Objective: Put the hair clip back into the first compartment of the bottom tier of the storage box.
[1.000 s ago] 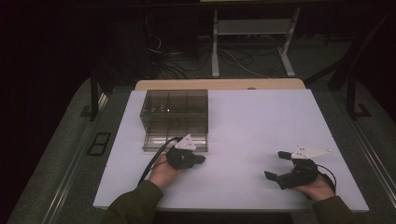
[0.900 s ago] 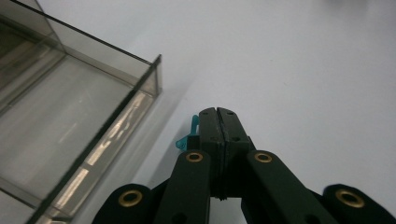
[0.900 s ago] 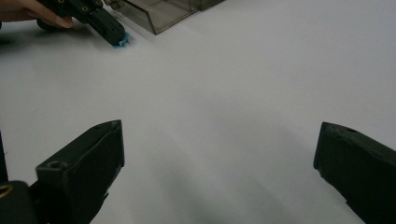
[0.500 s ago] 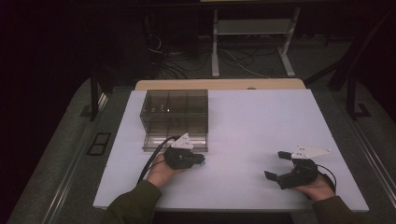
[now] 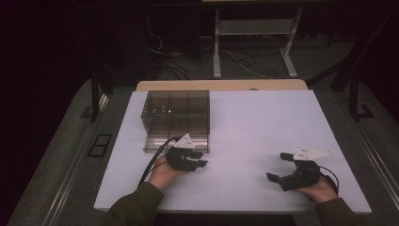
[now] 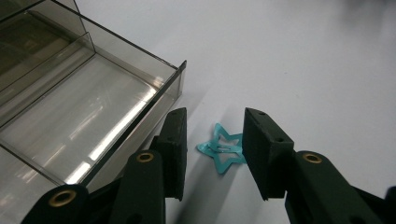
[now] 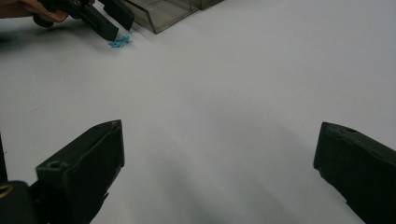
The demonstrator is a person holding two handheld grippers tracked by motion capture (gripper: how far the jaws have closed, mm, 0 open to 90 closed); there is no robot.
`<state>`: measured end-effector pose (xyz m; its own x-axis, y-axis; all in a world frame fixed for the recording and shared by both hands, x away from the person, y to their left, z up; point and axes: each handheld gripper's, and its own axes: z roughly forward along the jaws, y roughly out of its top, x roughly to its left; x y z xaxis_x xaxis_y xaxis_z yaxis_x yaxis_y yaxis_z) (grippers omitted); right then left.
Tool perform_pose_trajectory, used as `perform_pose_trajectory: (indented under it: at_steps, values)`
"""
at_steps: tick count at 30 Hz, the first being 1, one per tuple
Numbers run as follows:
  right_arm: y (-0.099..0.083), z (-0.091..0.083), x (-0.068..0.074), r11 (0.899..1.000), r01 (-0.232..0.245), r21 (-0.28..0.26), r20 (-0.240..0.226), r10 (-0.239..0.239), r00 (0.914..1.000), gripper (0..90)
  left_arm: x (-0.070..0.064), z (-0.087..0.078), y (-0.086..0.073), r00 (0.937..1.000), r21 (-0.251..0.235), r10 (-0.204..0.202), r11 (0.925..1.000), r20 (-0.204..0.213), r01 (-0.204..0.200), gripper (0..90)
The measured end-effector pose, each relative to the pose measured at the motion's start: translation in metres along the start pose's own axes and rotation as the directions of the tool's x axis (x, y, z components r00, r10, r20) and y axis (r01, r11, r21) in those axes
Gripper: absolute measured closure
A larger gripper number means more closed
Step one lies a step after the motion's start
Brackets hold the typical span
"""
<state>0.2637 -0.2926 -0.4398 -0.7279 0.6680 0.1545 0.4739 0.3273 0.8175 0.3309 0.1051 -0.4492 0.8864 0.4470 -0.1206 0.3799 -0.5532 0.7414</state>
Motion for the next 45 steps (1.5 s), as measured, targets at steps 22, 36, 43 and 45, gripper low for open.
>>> perform_pose_trajectory:
  at_steps: [22,36,43,45]
  values:
    - [0.0,0.0,0.0,1.0,0.003,0.001,0.001,-0.003,1.0,1.3,-0.007,0.004,0.0,0.998,0.032,0.061,0.9976,-0.017,-0.061,59.2]
    - [0.0,0.0,0.0,1.0,0.005,0.001,0.001,-0.005,1.0,1.3,-0.01,0.008,0.003,0.9974,0.024,0.072,0.9972,-0.004,-0.071,56.9]
    - [0.0,0.0,0.001,1.0,0.003,0.005,0.0,-0.003,1.0,1.3,-0.011,0.011,0.005,0.9968,0.023,0.08,0.9965,-0.002,-0.08,57.5]
    - [0.0,0.001,0.001,1.0,0.002,0.005,0.001,-0.002,1.0,1.3,-0.011,0.012,0.006,0.9964,0.03,0.085,0.996,-0.003,-0.084,58.2]
